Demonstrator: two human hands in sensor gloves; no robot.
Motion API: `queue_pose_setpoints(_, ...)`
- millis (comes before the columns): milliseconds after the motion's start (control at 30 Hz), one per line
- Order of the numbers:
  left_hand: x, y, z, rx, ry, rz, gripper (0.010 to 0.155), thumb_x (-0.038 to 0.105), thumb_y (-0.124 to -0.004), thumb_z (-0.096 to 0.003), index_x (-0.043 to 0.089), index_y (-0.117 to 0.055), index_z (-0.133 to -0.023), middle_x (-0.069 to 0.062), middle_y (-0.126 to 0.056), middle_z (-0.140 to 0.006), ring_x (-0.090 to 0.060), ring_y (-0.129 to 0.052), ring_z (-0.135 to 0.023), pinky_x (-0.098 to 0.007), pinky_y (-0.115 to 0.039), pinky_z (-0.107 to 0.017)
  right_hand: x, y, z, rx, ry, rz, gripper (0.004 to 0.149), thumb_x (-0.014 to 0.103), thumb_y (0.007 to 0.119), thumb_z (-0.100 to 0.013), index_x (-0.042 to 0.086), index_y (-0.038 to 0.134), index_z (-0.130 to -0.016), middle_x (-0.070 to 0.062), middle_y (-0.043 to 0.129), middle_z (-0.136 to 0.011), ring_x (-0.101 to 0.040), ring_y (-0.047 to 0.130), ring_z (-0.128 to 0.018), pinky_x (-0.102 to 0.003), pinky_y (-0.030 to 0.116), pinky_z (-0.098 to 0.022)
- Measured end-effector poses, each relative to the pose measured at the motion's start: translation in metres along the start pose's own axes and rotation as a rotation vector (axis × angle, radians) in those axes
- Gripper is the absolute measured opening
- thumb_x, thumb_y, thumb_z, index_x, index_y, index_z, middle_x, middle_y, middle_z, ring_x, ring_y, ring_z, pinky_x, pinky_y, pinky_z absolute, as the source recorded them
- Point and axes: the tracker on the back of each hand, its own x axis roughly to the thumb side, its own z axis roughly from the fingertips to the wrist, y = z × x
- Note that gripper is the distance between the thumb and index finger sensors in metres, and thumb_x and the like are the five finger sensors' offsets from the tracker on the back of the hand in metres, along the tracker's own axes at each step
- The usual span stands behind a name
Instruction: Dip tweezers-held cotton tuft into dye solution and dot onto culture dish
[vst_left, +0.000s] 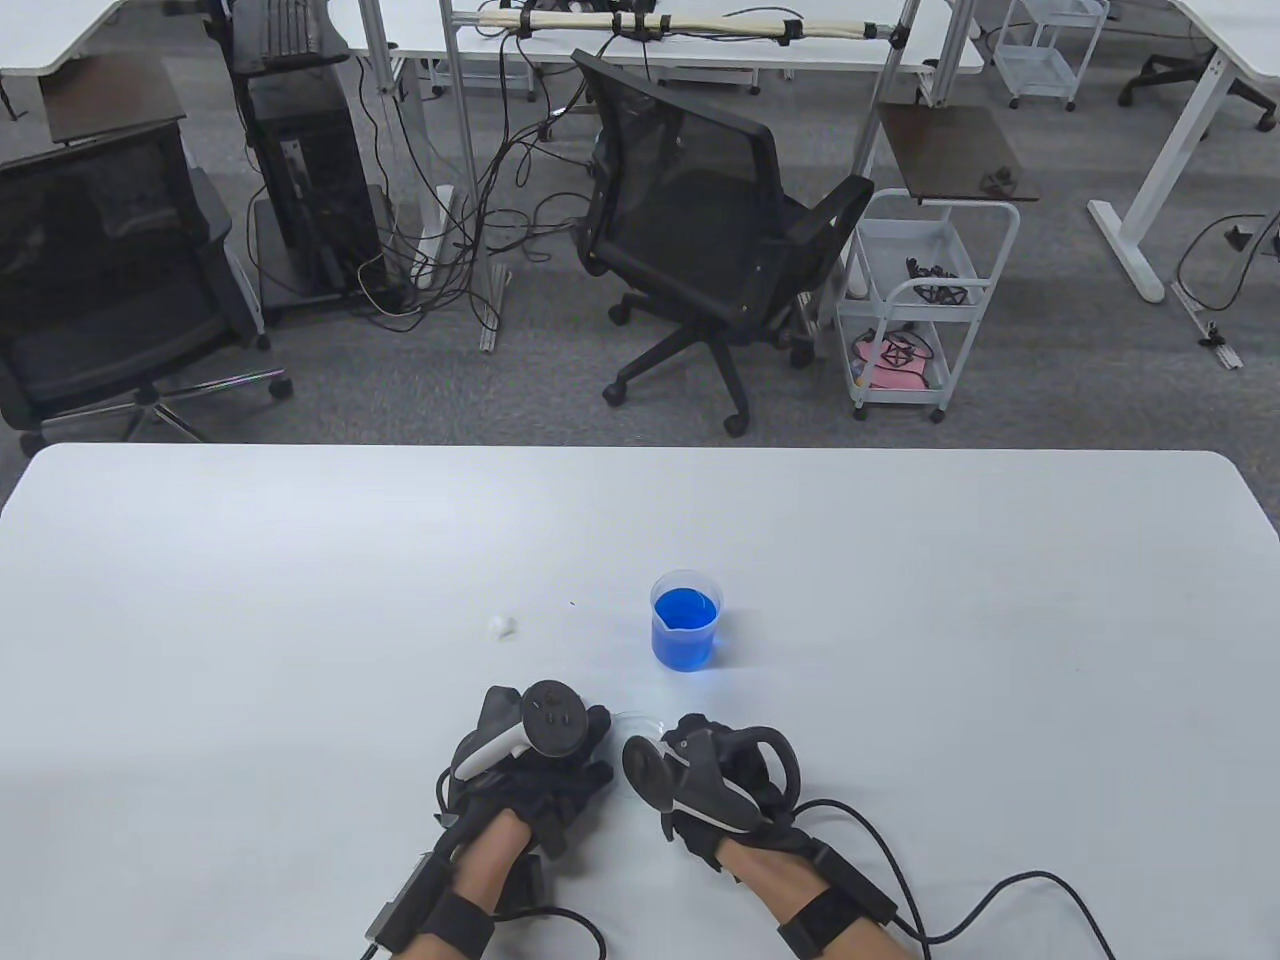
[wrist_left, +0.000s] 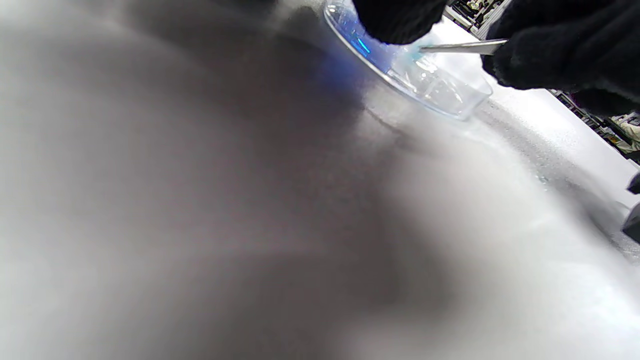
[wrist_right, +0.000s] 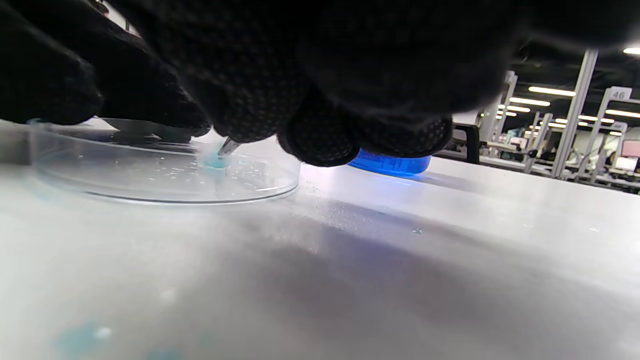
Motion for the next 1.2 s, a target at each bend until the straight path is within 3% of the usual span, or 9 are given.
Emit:
queue_pose_setpoints(333, 0.0, 0.0, 0.0, 0.0, -0.001, 0.002, 0.067, 0.039, -0.061, -0.0635, 0.019, -0.025, -0.116, -0.02, -0.012, -0.123, -0.05, -0.01, -0.106, -0.077, -0.016, -0.066, -0.009, -0.022, -0.004, -0.078, 0.04, -0.051, 0.041, 0.029, 0.093, -0.026, -0.001, 0.109, -0.049, -0.025, 0.103, -0.051, -0.016, 0.098, -0.014, -0.031, 0.088, -0.003)
queue_pose_setpoints(667, 0.0, 0.0, 0.0, 0.001, -0.002, 0.002, 0.067, 0.039, -0.061, -0.0635, 0.019, -0.025, -0.116, -0.021, -0.012, -0.123, -0.051, -0.01, -0.106, -0.077, -0.016, -0.066, -0.004, 0.0, -0.004, -0.004, 0.02, 0.004, 0.041, 0.029, 0.093, -0.026, -0.001, 0.109, -0.048, -0.025, 0.104, -0.051, -0.016, 0.098, -0.014, -0.031, 0.088, -0.003)
queue_pose_setpoints(967, 0.0, 0.0, 0.0, 0.0, -0.001, 0.002, 0.067, 0.039, -0.061, -0.0635, 0.019, -0.025, -0.116, -0.021, -0.012, -0.123, -0.051, -0.009, -0.106, -0.077, -0.016, -0.066, -0.018, -0.02, -0.001, -0.083, 0.063, -0.054, 0.041, 0.029, 0.093, -0.026, -0.001, 0.109, -0.049, -0.025, 0.103, -0.051, -0.016, 0.098, -0.014, -0.031, 0.088, -0.003)
queue_pose_setpoints(1200, 0.0, 0.0, 0.0, 0.0, 0.0, 0.001, 0.067, 0.039, -0.061, -0.0635, 0.019, -0.025, -0.116, -0.021, -0.012, -0.123, -0.05, -0.009, -0.106, -0.077, -0.016, -0.066, -0.017, -0.003, -0.002, -0.013, 0.046, -0.016, 0.041, 0.028, 0.093, -0.026, -0.001, 0.109, -0.049, -0.024, 0.104, -0.051, -0.016, 0.098, -0.014, -0.031, 0.088, -0.003)
